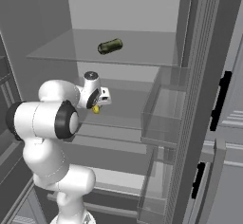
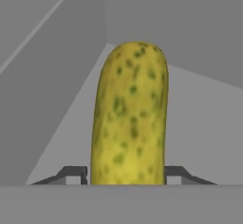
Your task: Place one cucumber and one chicken drumstick in each tupperware on the nearby counter, to pack two identical lunches.
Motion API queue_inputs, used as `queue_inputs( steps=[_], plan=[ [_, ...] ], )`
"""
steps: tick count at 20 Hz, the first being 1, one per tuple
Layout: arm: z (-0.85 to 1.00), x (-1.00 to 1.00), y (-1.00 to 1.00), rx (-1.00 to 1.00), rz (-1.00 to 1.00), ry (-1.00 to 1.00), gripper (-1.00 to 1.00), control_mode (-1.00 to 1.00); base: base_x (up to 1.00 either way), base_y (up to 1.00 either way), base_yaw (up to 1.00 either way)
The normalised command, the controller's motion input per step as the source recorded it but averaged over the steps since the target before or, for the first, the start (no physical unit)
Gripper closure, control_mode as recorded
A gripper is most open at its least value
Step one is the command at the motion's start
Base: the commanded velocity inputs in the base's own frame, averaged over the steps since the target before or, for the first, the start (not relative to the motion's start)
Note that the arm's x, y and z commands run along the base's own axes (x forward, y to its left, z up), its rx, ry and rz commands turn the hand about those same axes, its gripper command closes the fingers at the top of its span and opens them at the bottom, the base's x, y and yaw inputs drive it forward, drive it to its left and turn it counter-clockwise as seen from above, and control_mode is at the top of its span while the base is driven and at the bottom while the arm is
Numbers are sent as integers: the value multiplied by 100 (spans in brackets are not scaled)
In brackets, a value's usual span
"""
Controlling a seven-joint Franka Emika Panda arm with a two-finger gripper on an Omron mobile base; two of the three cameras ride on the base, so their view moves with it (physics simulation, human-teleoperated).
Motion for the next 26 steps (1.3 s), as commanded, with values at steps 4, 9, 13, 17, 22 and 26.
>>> queue_inputs(
  steps=[4,9,13,17,22,26],
  plan=[
    [0,-17,0,0,0,0,100,-100,0,0,0],
    [15,-90,-14,6,0,-8,100,-100,0,0,0],
    [89,-100,-30,6,0,-3,100,-100,0,0,0],
    [100,-100,-41,0,0,6,100,-100,0,0,0],
    [98,-100,-53,0,0,21,100,-100,0,0,0],
    [47,-56,-36,-13,-5,42,100,-100,0,0,0]
  ],
)
